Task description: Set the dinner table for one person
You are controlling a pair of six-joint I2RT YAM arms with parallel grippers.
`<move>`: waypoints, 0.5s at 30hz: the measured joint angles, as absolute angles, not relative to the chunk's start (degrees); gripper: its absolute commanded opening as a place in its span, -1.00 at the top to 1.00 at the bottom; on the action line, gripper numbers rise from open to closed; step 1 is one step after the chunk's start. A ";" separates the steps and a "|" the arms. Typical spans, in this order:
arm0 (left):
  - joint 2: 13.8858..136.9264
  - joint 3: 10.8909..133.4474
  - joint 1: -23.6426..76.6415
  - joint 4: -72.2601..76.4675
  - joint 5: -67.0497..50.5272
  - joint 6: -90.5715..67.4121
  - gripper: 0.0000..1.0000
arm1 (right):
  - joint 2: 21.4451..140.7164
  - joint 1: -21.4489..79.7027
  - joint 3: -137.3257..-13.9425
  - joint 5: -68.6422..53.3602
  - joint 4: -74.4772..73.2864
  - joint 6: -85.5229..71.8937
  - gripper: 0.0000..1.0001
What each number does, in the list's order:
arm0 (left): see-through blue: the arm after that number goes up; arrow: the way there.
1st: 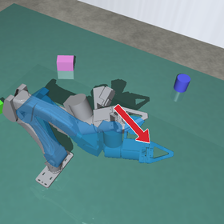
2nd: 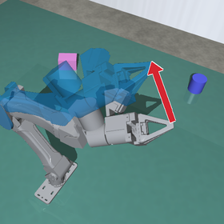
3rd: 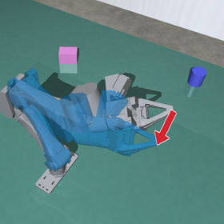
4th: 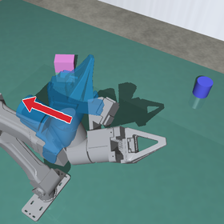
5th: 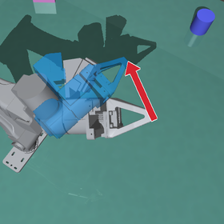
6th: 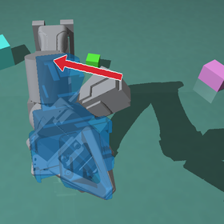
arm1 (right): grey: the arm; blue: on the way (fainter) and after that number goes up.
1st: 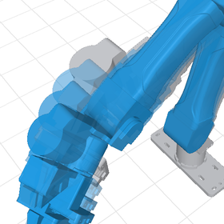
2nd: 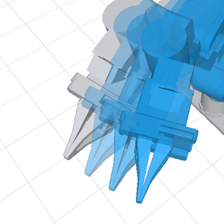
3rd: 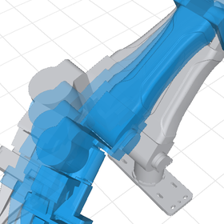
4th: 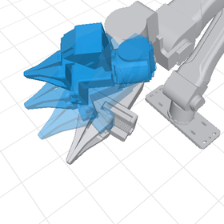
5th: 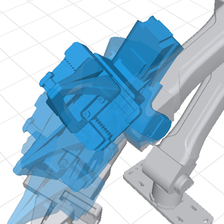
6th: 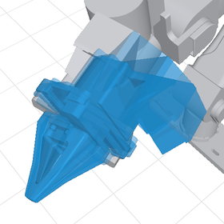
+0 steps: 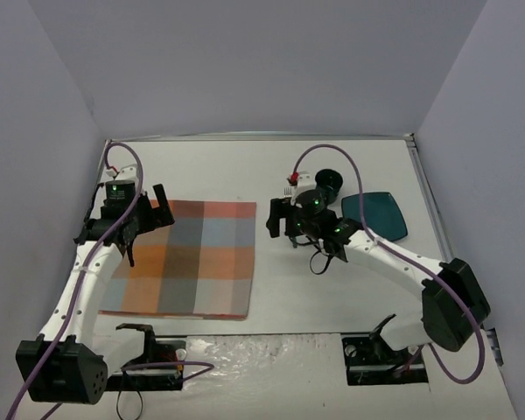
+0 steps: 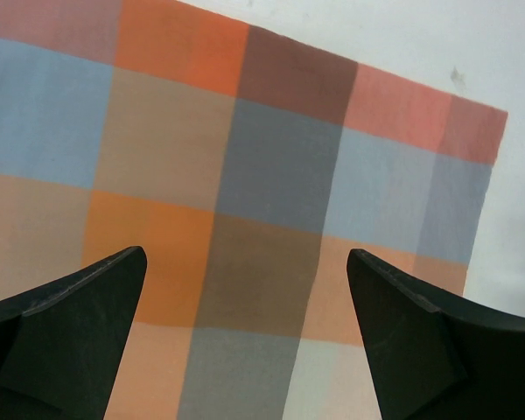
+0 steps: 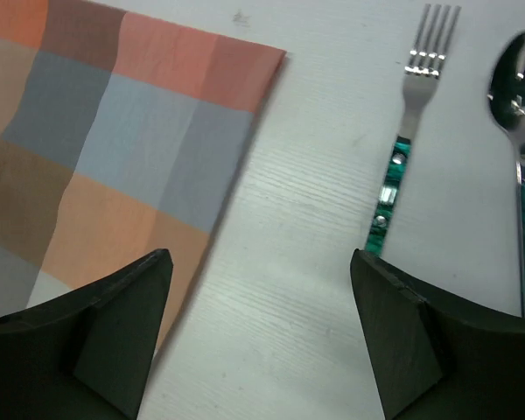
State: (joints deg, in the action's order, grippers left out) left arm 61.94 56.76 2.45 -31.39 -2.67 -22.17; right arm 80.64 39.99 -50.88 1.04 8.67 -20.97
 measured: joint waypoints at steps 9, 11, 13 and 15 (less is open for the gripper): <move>56.02 52.69 4.35 -29.29 -8.14 -21.06 -0.94 | 65.23 16.60 -36.02 -5.04 11.28 -30.20 -0.92; 56.03 52.08 4.59 -28.98 -8.28 -21.42 -0.94 | 62.11 13.34 -33.51 -6.11 11.80 -31.37 -0.92; 56.68 50.97 4.60 -28.67 -8.15 -22.70 -0.94 | 58.70 10.87 -31.26 -7.16 12.10 -31.82 -0.91; 57.46 49.14 4.60 -28.35 -7.54 -25.33 -0.94 | 56.53 9.00 -30.54 -8.38 12.14 -31.94 -0.90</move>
State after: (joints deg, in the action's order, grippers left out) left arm 57.46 49.14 4.60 -28.35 -7.54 -25.33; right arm 56.53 9.00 -30.54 -8.38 12.14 -31.94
